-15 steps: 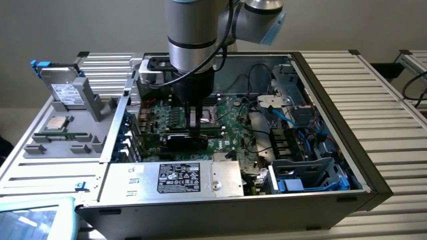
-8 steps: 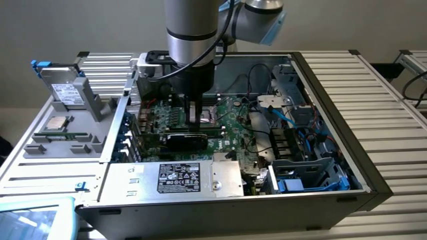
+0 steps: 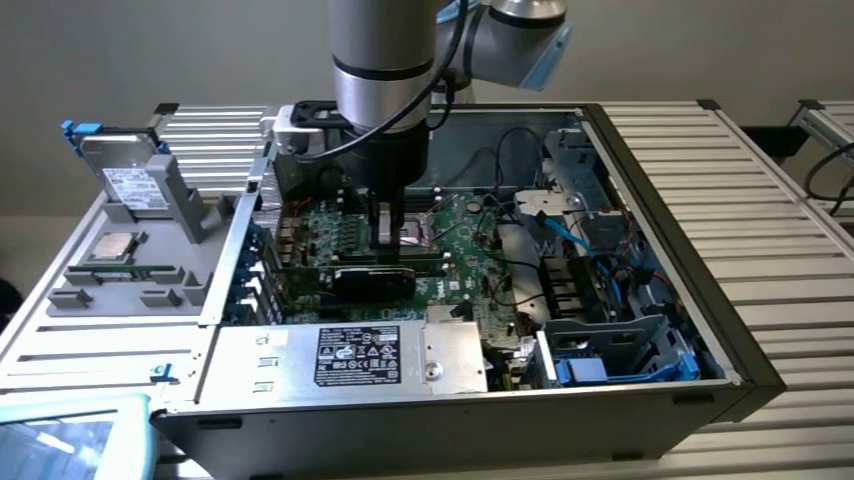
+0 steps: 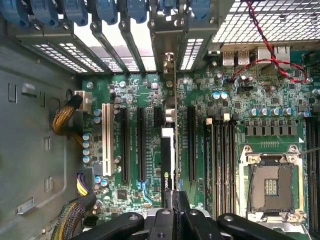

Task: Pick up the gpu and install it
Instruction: 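Press down on the gpu until it lock into place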

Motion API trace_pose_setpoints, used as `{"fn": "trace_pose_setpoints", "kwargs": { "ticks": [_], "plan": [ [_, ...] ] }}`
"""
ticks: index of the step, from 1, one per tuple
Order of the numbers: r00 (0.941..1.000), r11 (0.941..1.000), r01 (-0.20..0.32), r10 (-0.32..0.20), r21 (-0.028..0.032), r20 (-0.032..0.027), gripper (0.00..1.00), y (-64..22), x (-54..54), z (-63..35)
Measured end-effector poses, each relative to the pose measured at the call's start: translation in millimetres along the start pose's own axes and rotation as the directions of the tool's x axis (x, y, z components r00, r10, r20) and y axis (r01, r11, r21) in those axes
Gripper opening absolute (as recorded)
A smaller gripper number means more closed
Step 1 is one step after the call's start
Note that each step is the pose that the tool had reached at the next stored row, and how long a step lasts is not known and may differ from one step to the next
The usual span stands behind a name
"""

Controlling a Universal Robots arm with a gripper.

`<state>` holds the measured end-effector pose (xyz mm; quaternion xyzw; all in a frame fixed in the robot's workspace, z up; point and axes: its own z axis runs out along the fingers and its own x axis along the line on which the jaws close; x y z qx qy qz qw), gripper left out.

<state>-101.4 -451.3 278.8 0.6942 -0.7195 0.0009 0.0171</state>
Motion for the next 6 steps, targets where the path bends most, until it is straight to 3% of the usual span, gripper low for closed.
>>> {"fn": "trace_pose_setpoints", "kwargs": {
  "ticks": [6],
  "plan": [
    [1.0000,1.0000,0.000,0.000,0.0001,0.0001,0.14,0.7,0.0,0.1]
  ]
}}
